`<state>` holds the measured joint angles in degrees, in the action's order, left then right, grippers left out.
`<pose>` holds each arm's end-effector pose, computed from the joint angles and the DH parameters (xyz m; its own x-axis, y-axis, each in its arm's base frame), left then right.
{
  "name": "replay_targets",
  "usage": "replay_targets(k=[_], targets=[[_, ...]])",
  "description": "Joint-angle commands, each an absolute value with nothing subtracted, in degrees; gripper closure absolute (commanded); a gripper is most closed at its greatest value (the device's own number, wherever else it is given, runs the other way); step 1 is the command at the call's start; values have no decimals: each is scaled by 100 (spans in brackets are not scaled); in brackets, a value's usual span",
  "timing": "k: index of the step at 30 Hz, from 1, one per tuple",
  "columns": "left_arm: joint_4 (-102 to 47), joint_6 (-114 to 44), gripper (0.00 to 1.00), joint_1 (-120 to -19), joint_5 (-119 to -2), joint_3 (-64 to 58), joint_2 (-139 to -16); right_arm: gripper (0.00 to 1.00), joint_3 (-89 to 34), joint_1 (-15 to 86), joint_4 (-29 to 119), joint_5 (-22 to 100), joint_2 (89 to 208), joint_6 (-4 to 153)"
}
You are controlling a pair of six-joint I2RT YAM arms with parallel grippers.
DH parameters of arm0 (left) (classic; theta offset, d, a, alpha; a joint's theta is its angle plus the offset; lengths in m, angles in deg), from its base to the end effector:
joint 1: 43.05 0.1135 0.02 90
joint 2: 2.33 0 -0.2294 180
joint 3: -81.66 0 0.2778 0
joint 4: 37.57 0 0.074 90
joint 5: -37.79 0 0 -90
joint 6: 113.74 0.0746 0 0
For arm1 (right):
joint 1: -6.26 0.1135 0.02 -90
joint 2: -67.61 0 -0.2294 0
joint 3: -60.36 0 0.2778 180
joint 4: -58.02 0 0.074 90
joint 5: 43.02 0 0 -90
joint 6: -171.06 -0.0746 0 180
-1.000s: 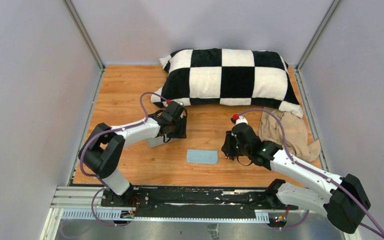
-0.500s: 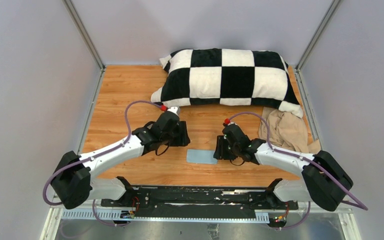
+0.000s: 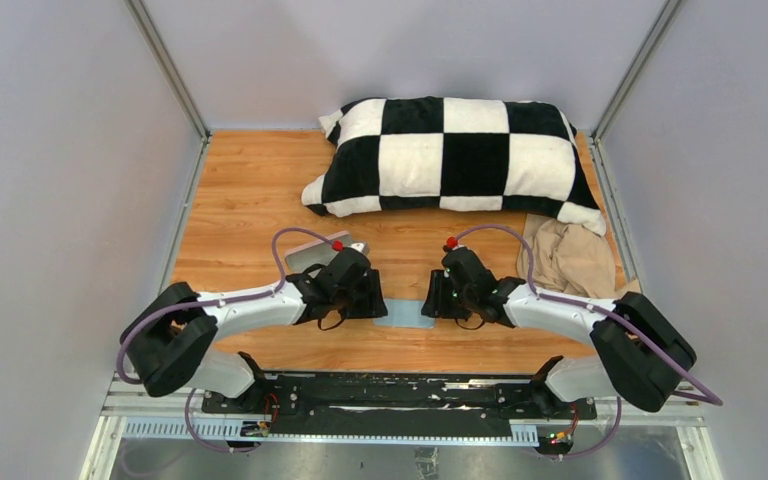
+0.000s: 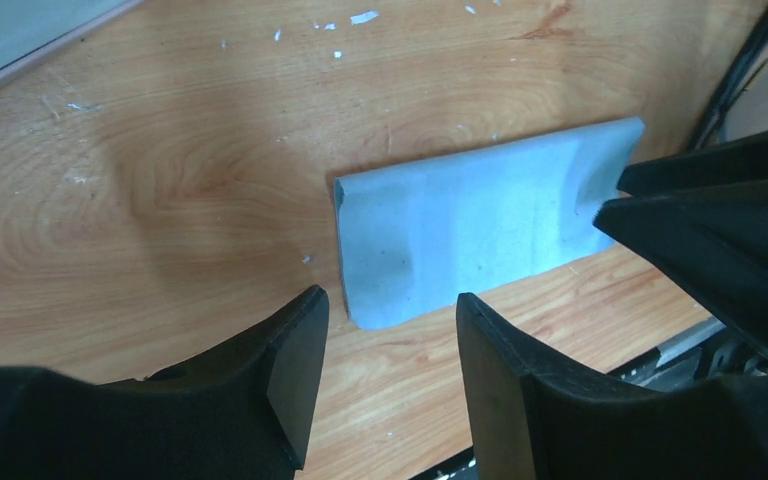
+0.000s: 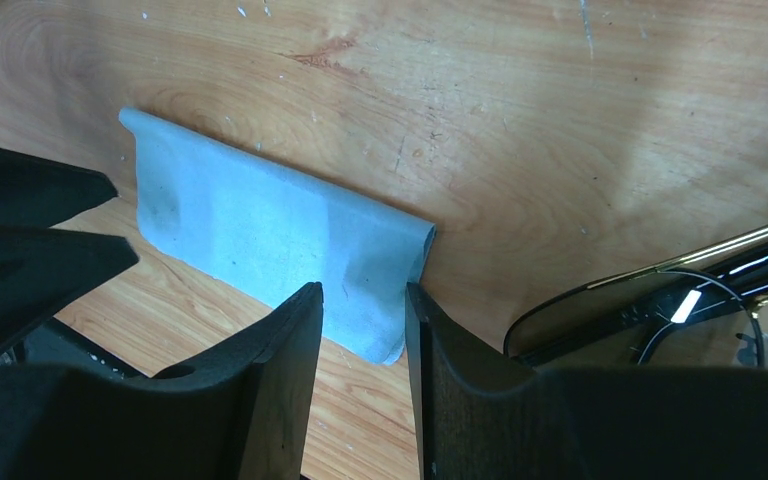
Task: Organize the sunglasses
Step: Pick up the glasses cleaning cloth from the center of the board.
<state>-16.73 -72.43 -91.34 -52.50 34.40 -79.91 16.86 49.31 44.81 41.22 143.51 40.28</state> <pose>0.2018 -0.2269 0.0815 -0.9044 -0.1142 -0.4110 0.1049 0.8744 -0.4737 0.2158 0.2119 0.0812 -0.8725 0.0742 -0.4829 -0.2121 0.8329 0.5112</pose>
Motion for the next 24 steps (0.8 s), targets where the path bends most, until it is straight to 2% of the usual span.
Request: replay_targets(k=[1,7,10,13,17,20,24], targets=[[-2044,-7378,46,-9156,-5235,3466,-8344,59,1878,4882,4229,4274,14249,3995],[-1184,-7169,49,-9165,-4546,3234,-8435,59,1935,4884,4163,4300,14107,3984],[-1371,-7122,51,-9165,-4801,3311,-8495,58,1942,4885,4146,4327,14085,3979],[-1716,-7231,58,-9167,-5118,3441,-8674,58,1915,4883,4159,4329,14124,4028],[-2128,-7394,59,-9181,-5500,3639,-8851,58,1899,4885,4163,4320,14136,4029],[-2195,-7460,61,-9183,-5439,3675,-8854,58,1905,4884,4175,4315,14141,4044],[-2079,-7485,67,-9183,-5267,3601,-8781,58,1931,4882,4181,4298,14144,4035]])
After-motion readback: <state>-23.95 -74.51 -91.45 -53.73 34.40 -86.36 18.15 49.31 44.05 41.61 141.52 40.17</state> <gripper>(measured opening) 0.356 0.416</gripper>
